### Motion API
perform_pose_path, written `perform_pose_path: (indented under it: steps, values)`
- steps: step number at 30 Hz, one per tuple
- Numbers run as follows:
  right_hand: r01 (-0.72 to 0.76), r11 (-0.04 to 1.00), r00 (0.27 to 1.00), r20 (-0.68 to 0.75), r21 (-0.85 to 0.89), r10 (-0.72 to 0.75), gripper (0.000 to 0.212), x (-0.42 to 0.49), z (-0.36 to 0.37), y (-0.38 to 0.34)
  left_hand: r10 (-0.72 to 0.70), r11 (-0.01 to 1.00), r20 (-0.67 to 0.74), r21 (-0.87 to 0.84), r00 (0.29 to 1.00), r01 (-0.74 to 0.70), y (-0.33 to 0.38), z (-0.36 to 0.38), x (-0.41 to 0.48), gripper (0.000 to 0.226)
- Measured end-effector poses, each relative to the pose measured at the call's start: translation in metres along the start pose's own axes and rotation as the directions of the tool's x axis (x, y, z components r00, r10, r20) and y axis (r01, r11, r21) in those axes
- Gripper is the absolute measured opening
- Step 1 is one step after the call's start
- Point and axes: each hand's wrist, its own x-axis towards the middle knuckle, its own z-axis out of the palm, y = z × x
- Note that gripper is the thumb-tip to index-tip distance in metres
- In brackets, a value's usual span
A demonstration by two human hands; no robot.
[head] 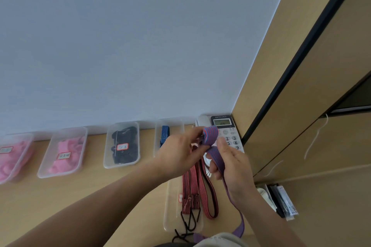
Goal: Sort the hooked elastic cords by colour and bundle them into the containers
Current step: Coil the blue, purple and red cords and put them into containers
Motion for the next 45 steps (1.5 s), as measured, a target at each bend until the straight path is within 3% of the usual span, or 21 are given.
perform_pose_path:
  steps: [3,7,11,13,15,17,18,19,20,21,23,26,29,33,35,38,41,45]
  values:
    - [0.003,1.0,1.0,0.013,0.018,-0.003,0.055,-0.001,0.002,-0.003,0.213,0.96,-0.047,0.199,0.976,-0.199,-0.002,-0.001,0.0,0.034]
    - [-0.001,1.0,1.0,0.024,0.014,0.001,0.064,0.0,0.001,-0.003,0.427,0.865,-0.078,0.325,0.901,-0.382,-0.008,0.001,0.001,0.036]
    - [0.015,1.0,0.999,0.036,-0.006,-0.014,0.064,-0.002,0.001,-0.003,0.493,0.757,0.028,0.479,0.87,-0.444,-0.021,0.005,0.001,0.061]
    - [0.031,0.999,0.999,0.031,-0.013,-0.031,0.063,-0.003,0.002,-0.003,0.485,0.769,0.018,0.467,0.874,-0.437,-0.025,0.005,0.001,0.061]
    - [0.047,0.999,0.999,0.023,0.015,-0.047,0.066,-0.003,0.002,-0.004,0.359,0.901,-0.047,0.278,0.932,-0.333,-0.019,0.005,0.0,0.056]
    - [0.066,0.997,0.997,0.022,0.042,-0.067,0.064,-0.004,0.001,-0.004,0.017,0.992,-0.037,-0.121,0.999,-0.021,-0.007,0.006,0.0,0.06]
    - [0.072,0.996,0.997,0.03,0.046,-0.073,0.059,-0.004,0.001,-0.003,-0.181,0.921,0.047,-0.343,0.982,0.186,0.002,0.004,0.002,0.057]
    - [0.074,0.996,0.996,0.044,0.047,-0.076,0.053,-0.005,0.002,-0.003,-0.313,0.782,0.152,-0.519,0.938,0.345,0.008,0.002,0.004,0.045]
    - [0.072,0.996,0.996,0.057,0.045,-0.075,0.048,-0.006,0.002,-0.002,-0.378,0.645,0.254,-0.618,0.89,0.45,0.011,-0.001,0.007,0.034]
    - [0.068,0.997,0.995,0.066,0.044,-0.071,0.043,-0.007,0.003,-0.001,-0.4,0.555,0.331,-0.654,0.855,0.513,0.014,-0.003,0.009,0.035]
    - [0.067,0.997,0.995,0.072,0.045,-0.071,0.037,-0.008,0.003,0.0,-0.359,0.505,0.418,-0.665,0.834,0.55,0.015,-0.007,0.009,0.046]
    - [0.079,0.997,0.996,0.051,-0.026,-0.078,0.039,-0.009,0.0,0.0,-0.288,0.576,0.402,-0.652,0.869,0.493,0.018,-0.008,0.006,0.034]
    - [0.055,0.992,0.998,0.021,-0.112,-0.053,0.052,-0.009,-0.003,0.002,-0.34,0.619,0.29,-0.647,0.895,0.445,0.017,-0.007,0.007,0.035]
    - [0.025,0.989,0.999,0.03,-0.149,-0.02,0.045,-0.012,-0.007,0.002,-0.312,0.748,0.151,-0.57,0.938,0.341,0.019,-0.008,0.006,0.024]
    - [0.012,0.988,0.999,0.036,-0.154,-0.007,0.046,-0.013,-0.009,0.001,-0.269,0.856,0.062,-0.442,0.961,0.268,0.019,-0.012,0.005,0.031]
    - [-0.012,0.992,0.999,0.039,-0.127,0.017,0.058,-0.013,-0.006,-0.004,-0.082,0.995,-0.032,-0.066,0.996,0.08,0.011,-0.014,0.0,0.041]
    - [-0.034,0.997,0.998,0.045,-0.066,0.037,0.062,-0.013,-0.003,-0.009,0.183,0.969,-0.032,0.173,0.983,-0.175,0.004,-0.009,-0.006,0.041]
    - [-0.036,0.998,0.998,0.049,-0.047,0.038,0.064,-0.012,-0.002,-0.01,0.452,0.832,-0.06,0.388,0.89,-0.397,-0.006,-0.004,-0.006,0.035]
